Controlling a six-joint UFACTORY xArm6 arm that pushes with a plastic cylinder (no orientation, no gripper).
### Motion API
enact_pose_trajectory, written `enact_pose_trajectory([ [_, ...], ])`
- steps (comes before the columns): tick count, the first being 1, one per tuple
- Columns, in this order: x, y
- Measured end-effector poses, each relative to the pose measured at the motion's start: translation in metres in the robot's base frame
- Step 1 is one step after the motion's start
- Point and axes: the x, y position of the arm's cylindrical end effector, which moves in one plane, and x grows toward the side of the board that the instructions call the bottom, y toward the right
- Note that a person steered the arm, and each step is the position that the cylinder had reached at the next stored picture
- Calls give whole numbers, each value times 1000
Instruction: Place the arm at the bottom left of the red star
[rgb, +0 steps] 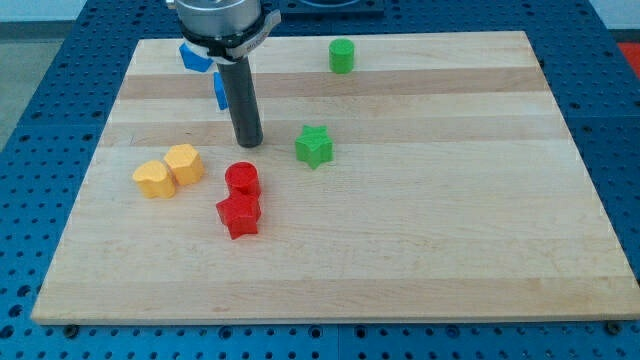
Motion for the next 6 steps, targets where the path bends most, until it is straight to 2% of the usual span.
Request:
enact_pose_trajectory([
  [3,52,55],
  [4,86,69],
  [5,139,65],
  [6,169,27],
])
